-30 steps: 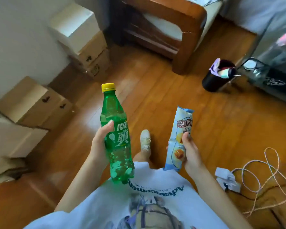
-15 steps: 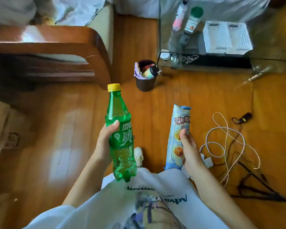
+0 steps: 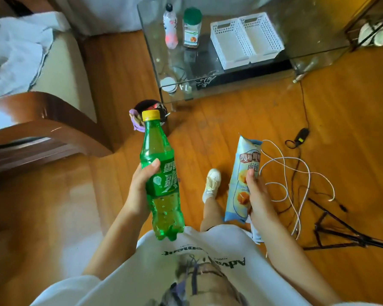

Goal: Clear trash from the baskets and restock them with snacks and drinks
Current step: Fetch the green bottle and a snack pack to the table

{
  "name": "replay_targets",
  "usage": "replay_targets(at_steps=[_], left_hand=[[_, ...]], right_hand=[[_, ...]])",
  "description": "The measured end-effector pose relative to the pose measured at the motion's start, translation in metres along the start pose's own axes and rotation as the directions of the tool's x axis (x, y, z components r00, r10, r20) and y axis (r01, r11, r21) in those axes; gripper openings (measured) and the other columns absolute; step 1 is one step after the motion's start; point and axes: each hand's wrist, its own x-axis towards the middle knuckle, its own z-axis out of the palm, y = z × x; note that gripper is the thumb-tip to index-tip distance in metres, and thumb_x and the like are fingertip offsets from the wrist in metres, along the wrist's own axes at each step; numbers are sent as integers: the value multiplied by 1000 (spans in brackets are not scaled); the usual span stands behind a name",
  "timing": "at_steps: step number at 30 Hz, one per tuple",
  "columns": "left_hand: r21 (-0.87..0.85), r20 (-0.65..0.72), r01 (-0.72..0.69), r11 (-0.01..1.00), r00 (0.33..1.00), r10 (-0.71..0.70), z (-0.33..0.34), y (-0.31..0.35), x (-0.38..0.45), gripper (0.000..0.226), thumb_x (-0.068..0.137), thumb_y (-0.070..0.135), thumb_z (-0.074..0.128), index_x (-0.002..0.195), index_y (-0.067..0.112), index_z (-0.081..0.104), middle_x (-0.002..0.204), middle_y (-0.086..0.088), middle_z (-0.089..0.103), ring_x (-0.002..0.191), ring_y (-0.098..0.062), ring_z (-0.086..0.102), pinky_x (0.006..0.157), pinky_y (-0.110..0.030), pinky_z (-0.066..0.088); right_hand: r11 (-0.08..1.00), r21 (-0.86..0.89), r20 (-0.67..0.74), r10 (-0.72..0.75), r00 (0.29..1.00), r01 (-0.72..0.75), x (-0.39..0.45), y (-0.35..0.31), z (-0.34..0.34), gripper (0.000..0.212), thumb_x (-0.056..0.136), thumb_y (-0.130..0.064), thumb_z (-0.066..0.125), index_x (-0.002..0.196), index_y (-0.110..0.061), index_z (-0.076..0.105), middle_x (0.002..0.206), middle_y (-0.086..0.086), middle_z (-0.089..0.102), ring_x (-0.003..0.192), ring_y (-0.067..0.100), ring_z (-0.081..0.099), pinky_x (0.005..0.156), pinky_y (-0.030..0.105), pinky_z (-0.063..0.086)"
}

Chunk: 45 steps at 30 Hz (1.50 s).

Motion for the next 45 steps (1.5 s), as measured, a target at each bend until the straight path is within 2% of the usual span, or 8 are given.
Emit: replay_targets(at_steps=[7,13,23,29,33,36,40,45], left_hand=[[20,-48,-29,999,998,30,89,42,97,58,60,45,65,105,8,59,79,-9,67,64,-23,66,55,-33,54],[38,-106,-91,995,990,94,145,67,161,57,62,43,65,109,10,60,81,-10,64,69,-26,62,60,-37,52],[70,-199,-73,995,976,85,162,99,251,43,61,42,64,97,19,67,79,-5,66,67,-20,64,60,-34,53],[57,-214,-72,996,973,82,167,138,334,70,63,45,65,119,5,55,95,-17,57,87,-34,55,72,-43,46],[70,-258,-75,995,962,91,167,169,395,61,60,43,68,113,14,59,83,-3,66,74,-23,62,59,-35,52],[114,-276,-88,990,954,117,165,190,436,44,60,40,71,100,24,64,80,3,70,72,-17,67,60,-32,53],[168,-355,-103,980,922,158,153,209,484,54,51,29,77,101,23,58,90,1,66,85,-21,63,76,-39,53],[266,-449,-60,962,876,178,133,196,539,57,54,3,83,97,29,56,91,11,67,83,-3,66,62,-11,52]], right_hand=[[998,-7,43,-55,998,56,101,-101,-36,22,80,-58,48,87,-40,58,88,-13,66,66,-3,67,49,14,50],[994,-95,114,-45,992,56,168,-168,-53,29,75,-64,47,85,-39,57,88,-13,66,81,6,64,60,22,48],[994,-103,201,-4,980,25,254,-231,-41,21,85,-55,45,87,-37,56,86,-14,67,78,4,65,56,15,49],[996,-79,180,-22,983,36,322,-282,-16,24,85,-52,49,85,-31,59,69,-14,71,62,0,68,51,16,53],[995,-95,192,16,981,2,373,-320,10,25,85,-54,49,86,-30,58,65,-17,71,58,1,67,48,16,53],[992,-126,242,40,970,-9,409,-346,34,24,84,-55,52,88,-32,60,72,-13,72,64,5,69,56,21,56],[977,-210,313,110,943,-45,456,-370,73,18,81,-46,62,92,-32,58,88,-6,69,77,13,66,74,32,54],[940,-329,316,199,928,-90,513,-371,113,26,76,-36,70,93,-28,52,85,-7,62,62,6,61,45,13,45]])
